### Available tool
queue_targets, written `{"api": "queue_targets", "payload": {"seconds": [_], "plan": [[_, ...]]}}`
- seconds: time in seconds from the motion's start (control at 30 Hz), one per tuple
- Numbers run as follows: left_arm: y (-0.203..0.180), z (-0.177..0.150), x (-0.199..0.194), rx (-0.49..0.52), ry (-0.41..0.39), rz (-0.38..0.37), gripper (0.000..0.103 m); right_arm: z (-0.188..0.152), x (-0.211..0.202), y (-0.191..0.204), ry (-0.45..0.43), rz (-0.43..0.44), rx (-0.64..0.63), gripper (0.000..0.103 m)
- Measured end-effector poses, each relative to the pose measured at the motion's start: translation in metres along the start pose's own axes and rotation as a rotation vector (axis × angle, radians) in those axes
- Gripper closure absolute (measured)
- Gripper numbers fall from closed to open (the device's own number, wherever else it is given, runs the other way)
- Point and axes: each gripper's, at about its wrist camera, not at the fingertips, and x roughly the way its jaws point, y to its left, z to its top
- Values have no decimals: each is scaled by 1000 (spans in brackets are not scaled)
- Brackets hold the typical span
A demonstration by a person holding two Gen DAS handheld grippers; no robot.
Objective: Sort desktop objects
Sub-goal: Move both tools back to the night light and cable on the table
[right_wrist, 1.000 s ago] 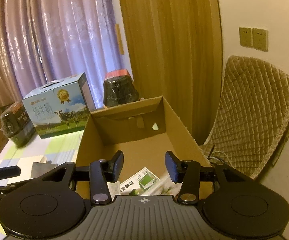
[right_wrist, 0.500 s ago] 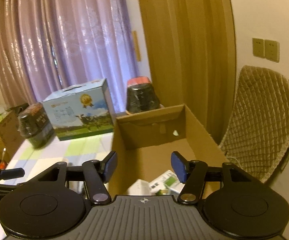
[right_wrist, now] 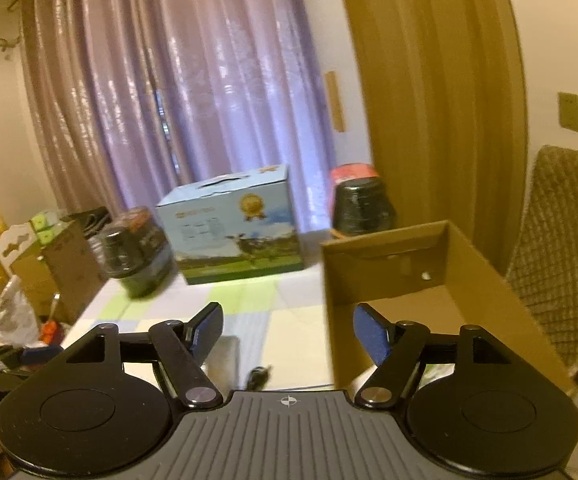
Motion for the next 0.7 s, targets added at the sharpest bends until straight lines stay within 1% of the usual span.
{"api": "queue_targets", "payload": {"seconds": [0.23, 0.37, 0.47, 0.53, 0.7], "plan": [[30, -16, -5, 10, 33, 42, 11, -17, 17, 29, 37, 45, -9, 31], [39, -25, -2, 39, 62, 43, 10, -33, 34, 41, 78, 62, -4, 30], [45, -33, 4, 64, 75, 19, 7, -45, 51, 48, 117, 65, -20, 30], [46, -37, 11, 91, 93, -7, 7, -51, 63, 52, 136, 63, -30, 29], [48, -42, 31, 173, 129, -35, 7, -64, 89, 53, 181, 59, -32, 29]]}}
